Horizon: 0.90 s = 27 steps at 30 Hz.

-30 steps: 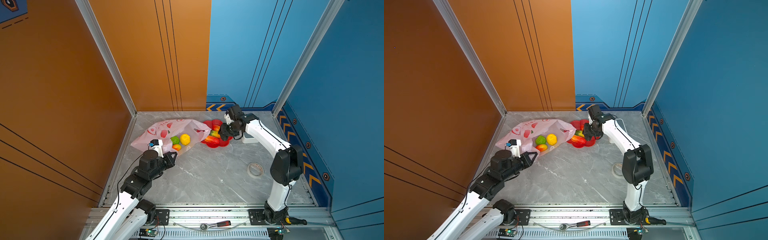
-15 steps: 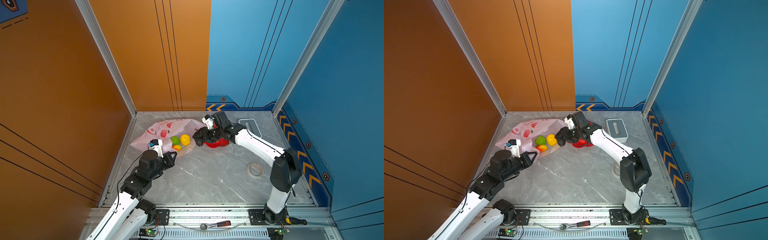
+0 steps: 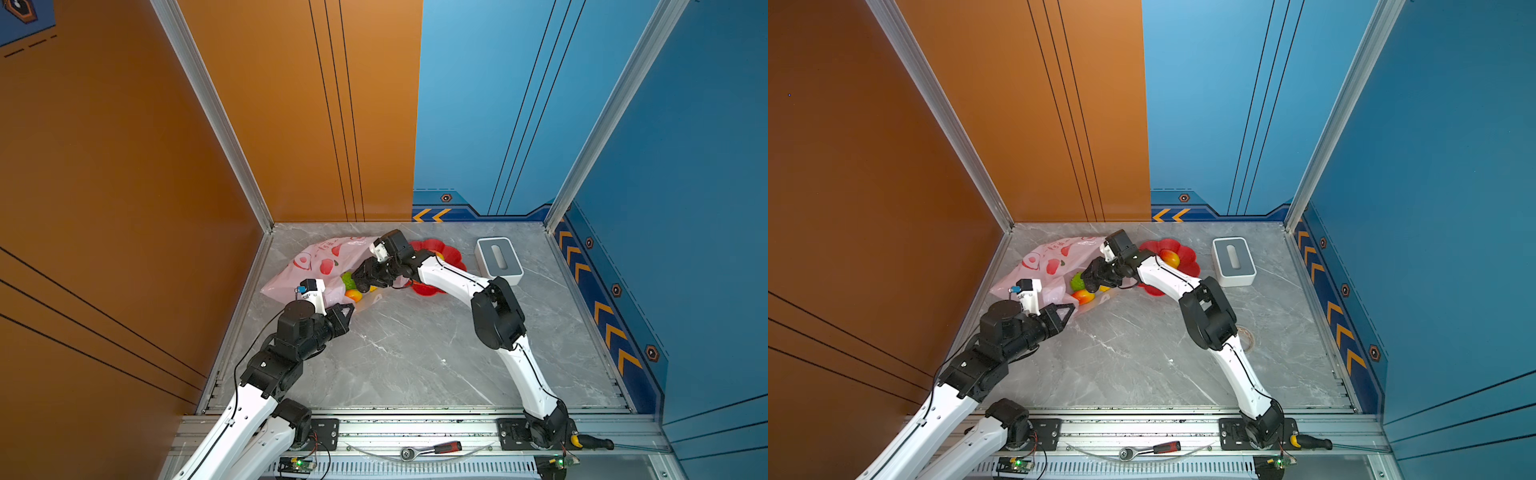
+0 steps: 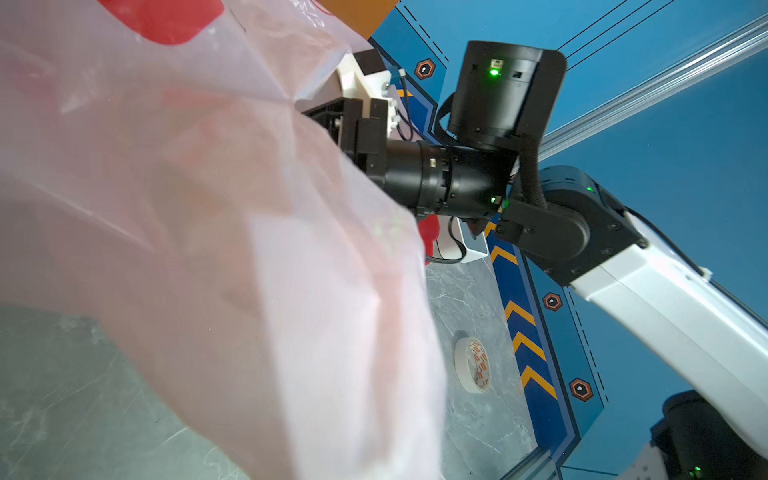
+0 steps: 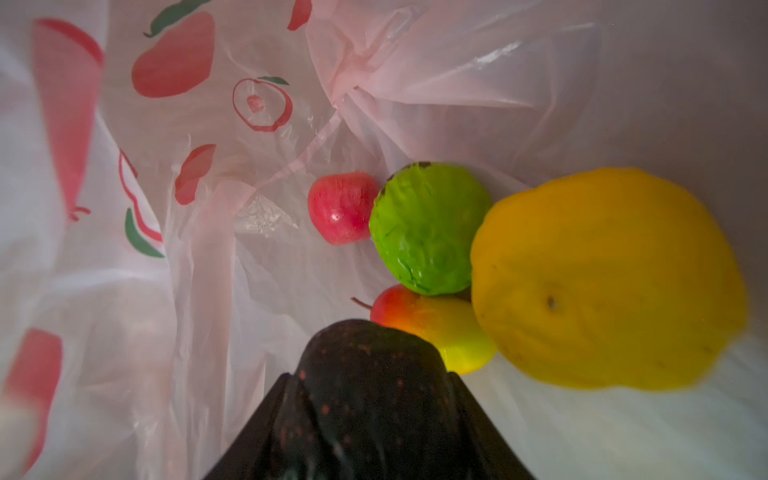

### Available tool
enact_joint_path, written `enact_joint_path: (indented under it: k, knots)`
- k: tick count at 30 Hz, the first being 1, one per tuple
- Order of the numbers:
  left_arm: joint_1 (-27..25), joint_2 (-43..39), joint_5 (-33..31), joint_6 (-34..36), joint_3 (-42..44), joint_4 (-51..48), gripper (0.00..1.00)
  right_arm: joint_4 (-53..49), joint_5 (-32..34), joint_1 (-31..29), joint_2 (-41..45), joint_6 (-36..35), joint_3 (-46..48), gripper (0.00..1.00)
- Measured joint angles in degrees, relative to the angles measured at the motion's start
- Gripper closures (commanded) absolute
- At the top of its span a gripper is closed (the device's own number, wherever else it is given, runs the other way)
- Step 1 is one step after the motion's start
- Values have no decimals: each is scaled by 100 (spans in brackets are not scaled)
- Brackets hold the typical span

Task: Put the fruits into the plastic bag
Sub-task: 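Carry the avocado into the bag mouth held by the left gripper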

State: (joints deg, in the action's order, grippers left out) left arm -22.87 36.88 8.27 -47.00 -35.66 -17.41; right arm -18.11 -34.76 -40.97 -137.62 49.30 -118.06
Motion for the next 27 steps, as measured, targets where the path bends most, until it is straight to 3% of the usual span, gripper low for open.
enact_joint_path:
  k: [5, 15, 27]
  knots:
    - [11, 42, 39, 0, 0, 2, 100, 170, 2, -61, -466, 304, -485, 49]
    - [37, 48, 94, 0, 0, 2, 100, 925, 87, -9, -577, 1069, -516, 48]
    - [37, 17, 101, 0, 9, 2, 100, 2461, 358, 153, -577, 2256, 201, 43]
